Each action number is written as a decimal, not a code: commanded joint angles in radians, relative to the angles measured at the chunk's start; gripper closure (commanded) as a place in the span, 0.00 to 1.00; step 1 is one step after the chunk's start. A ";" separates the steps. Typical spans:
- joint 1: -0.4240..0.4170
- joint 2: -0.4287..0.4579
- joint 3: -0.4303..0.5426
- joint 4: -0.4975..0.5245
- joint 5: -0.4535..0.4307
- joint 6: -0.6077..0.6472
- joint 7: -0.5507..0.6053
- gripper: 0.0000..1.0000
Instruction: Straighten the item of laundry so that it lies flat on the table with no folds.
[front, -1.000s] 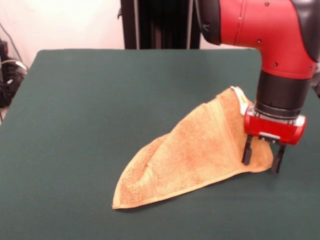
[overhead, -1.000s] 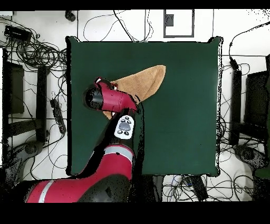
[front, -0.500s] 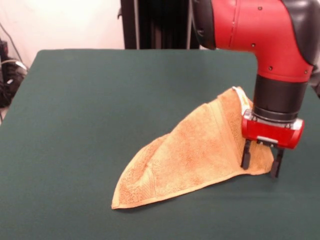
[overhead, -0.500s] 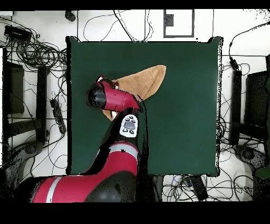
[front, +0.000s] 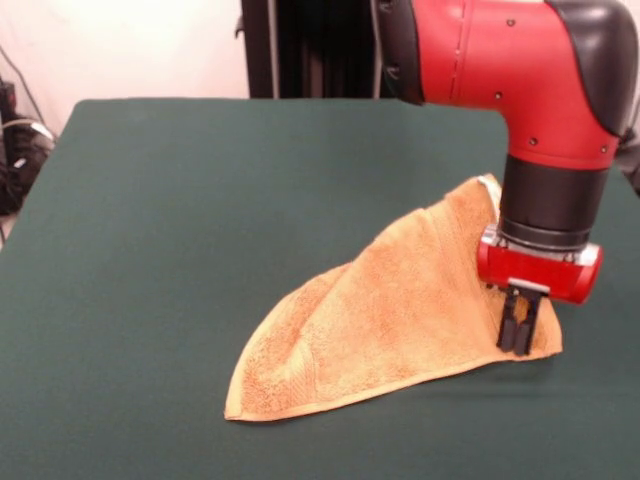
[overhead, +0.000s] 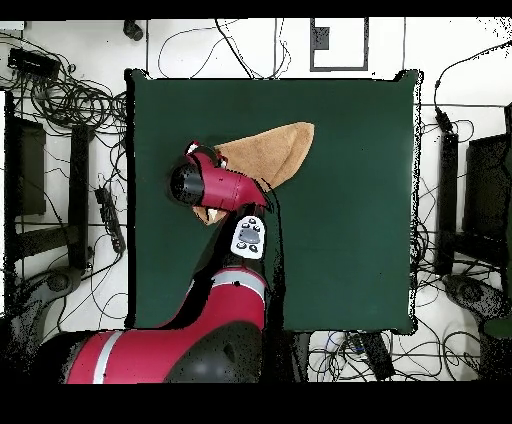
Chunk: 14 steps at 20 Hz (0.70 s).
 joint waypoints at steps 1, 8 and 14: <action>0.016 0.115 0.122 0.015 0.022 -0.034 0.177 1.00; -0.028 0.097 0.171 0.036 0.000 -0.047 0.159 1.00; 0.006 0.079 0.115 0.041 0.022 -0.002 0.181 0.00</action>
